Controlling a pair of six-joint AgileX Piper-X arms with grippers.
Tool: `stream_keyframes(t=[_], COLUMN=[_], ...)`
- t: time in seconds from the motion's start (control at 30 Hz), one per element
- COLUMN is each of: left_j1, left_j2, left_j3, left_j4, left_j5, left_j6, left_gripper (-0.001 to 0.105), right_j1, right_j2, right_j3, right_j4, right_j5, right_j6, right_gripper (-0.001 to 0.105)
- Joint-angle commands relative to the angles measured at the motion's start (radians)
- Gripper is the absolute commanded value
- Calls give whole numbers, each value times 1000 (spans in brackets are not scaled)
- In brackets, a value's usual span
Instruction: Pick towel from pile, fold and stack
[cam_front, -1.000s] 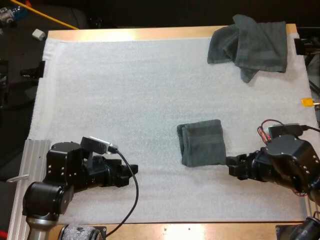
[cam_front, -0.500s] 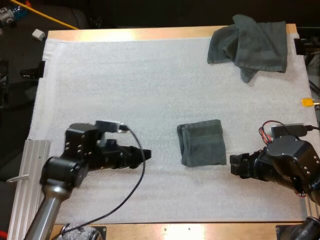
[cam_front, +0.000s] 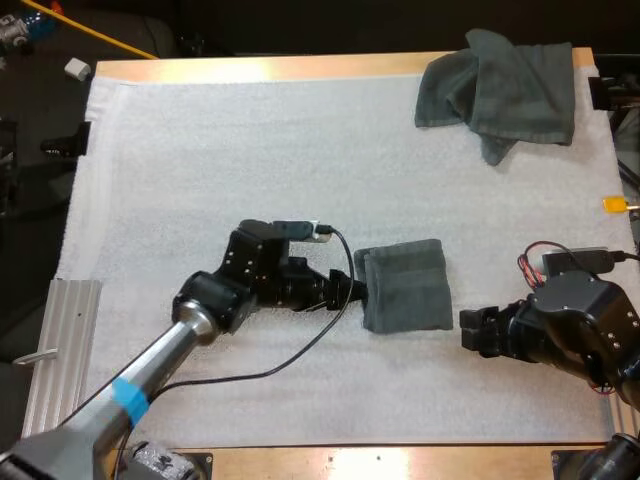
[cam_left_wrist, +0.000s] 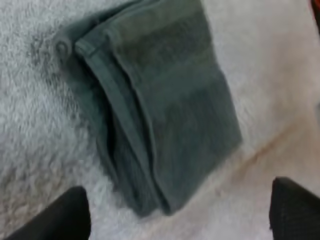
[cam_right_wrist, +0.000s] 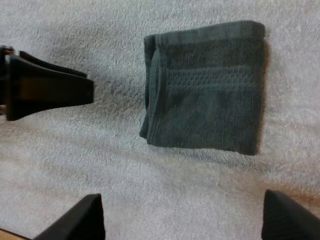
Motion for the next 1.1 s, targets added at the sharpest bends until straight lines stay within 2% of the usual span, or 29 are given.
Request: stream_keyframes(t=[0.0, 0.07, 0.3, 0.57, 0.87, 1.07], left_j1=[-19, -16, -26, -35, -77, -151], left_j2=[64, 77, 258, 406, 471, 506], left_j3=[-5, -5, -17, -80, -135, -190], left_j4=[-68, -56, -154, -185, -160, -134], left_j5=[-16, -4, 11, 53, 46, 44], left_j6=[-38, -29, -86, -134, -158, -180], left_gripper=[71, 71, 71, 71, 71, 70], right_j1=[-2, 0, 0, 4, -1, -1], right_j2=[-7, -4, -6, -4, -3, -2], right_j3=[-4, -5, -5, -5, -5, -5], right_j4=[9, -1, 4, 5, 0, 1], right_j5=[3, 4, 4, 3, 9, 11], right_j6=[-3, -4, -2, 0, -2, -1], right_gripper=[63, 63, 63, 63, 64, 63])
